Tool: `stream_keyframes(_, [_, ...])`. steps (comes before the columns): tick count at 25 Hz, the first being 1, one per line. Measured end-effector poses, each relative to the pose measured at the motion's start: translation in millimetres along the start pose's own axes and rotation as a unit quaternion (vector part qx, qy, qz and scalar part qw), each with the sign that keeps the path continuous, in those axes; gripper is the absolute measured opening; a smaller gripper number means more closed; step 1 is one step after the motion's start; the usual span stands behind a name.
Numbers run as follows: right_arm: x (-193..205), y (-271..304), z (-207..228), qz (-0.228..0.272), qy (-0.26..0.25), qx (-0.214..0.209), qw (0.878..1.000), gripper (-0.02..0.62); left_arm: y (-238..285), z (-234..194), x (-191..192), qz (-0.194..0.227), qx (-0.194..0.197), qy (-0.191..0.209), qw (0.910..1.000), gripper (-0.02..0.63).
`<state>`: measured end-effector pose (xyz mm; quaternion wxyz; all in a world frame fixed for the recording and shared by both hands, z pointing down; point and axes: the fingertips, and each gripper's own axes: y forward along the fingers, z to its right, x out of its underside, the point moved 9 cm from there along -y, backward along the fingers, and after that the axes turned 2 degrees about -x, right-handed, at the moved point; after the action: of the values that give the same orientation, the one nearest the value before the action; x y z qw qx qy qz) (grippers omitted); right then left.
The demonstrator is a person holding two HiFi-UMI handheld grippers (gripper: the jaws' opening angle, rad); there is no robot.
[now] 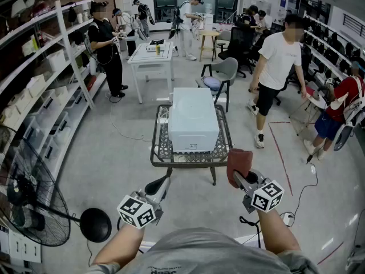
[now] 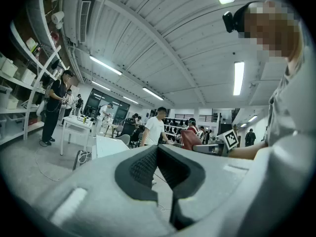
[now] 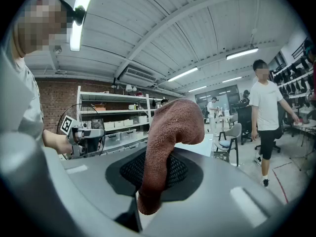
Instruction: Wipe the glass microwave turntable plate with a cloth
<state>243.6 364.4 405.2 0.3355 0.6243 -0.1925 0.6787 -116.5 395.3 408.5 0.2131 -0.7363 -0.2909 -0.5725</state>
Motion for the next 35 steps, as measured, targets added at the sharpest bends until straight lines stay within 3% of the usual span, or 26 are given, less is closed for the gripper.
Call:
stream_keyframes(19, [-5.8, -11.3, 13.8, 0.013, -0.005, -0.017, 1.000, 0.064, 13.3, 16.6, -0.2, 0.000, -0.009, 0.009, 0.9999, -0.002])
stream_keyframes(35, [-20.8, -57.9, 74.5, 0.017, -0.025, -0.055, 0.998, 0.064, 57.3, 81.6, 8.8, 0.020, -0.058, 0.009, 0.9981, -0.002])
